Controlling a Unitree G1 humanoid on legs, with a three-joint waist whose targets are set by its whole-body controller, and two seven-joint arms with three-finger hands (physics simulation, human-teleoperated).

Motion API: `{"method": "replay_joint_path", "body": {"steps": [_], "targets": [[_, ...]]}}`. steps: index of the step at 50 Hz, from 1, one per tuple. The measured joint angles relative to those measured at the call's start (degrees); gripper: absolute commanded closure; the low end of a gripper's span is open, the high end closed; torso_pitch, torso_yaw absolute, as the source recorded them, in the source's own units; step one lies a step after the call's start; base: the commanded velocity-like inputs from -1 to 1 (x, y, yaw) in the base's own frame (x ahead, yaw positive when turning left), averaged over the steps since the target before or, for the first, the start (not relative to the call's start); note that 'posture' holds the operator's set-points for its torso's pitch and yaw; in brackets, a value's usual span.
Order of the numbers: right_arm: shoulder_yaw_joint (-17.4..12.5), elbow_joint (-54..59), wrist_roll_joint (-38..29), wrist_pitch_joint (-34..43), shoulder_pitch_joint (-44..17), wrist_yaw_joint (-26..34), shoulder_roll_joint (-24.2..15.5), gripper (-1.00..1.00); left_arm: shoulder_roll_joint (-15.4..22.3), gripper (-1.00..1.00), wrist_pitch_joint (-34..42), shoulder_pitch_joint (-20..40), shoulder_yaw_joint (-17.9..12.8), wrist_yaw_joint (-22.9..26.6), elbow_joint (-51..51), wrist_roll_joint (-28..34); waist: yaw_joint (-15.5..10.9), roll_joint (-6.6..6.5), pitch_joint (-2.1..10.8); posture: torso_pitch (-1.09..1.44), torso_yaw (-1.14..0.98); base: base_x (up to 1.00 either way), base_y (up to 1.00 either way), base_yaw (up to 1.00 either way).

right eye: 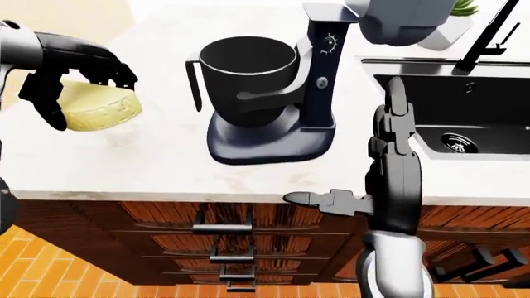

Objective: Place the cheese in the stand mixer bowl.

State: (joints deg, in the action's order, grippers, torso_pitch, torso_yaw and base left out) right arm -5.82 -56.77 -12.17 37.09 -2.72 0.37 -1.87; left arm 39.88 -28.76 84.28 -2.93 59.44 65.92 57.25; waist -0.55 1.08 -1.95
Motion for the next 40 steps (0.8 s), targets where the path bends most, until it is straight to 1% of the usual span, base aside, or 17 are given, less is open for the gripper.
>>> {"method": "replay_joint_path", "body": {"steps": [3,8,14,18,24,29,33,40], "targets": [[0.12,0.02,-0.04,0.09,-0.01,0.01,-0.01,-1.0,0.32,1.0,0.01,1.16,-0.08,-0.53,0.4,-0.2,0.03,-0.03,0.0,0.0,0.0,0.0,0.0,0.0],[-0.02,0.34,0.06,0.28,0.02,0.04,-0.03,-1.0,0.85,1.0,-0.84,2.12,0.37,-3.79,1.86,0.72,0.04,-0.17,0.06,0.0,0.0,0.0,0.0,0.0],[0.13,0.14,-0.11,0.56,-0.27,0.1,-0.12,-1.0,0.26,1.0,-0.64,3.71,-0.04,-5.83,3.27,0.76,0.01,0.04,-0.09,0.0,0.0,0.0,0.0,0.0],[0.32,0.76,-0.1,0.43,-0.12,0.15,-0.06,-1.0,-0.2,1.0,-0.67,5.47,0.35,-8.79,4.27,0.61,0.06,0.14,-0.1,0.0,0.0,0.0,0.0,0.0],[0.28,0.84,0.02,0.39,-0.13,0.26,-0.05,-1.0,-1.3,1.0,-0.35,8.34,0.74,-14.66,6.19,1.31,0.12,0.04,-0.06,0.0,0.0,0.0,0.0,0.0],[0.0,0.56,0.12,0.02,0.05,0.26,0.0,-1.0,-1.95,1.0,-0.29,10.05,0.91,-18.02,7.25,1.78,0.24,-0.05,-0.04,0.0,0.0,0.0,0.0,0.0],[0.08,0.35,0.06,0.15,0.16,0.19,0.03,-1.0,-2.26,1.0,-0.39,10.66,0.75,-19.46,7.48,1.74,0.29,-0.14,-0.08,0.0,0.0,0.0,0.0,0.0],[0.17,0.36,0.1,0.05,0.28,0.21,0.09,-1.0,-3.52,1.0,-0.02,12.0,0.6,-23.48,8.34,1.33,0.3,-0.02,-0.22,0.0,0.0,0.0,0.0,0.0]]}}
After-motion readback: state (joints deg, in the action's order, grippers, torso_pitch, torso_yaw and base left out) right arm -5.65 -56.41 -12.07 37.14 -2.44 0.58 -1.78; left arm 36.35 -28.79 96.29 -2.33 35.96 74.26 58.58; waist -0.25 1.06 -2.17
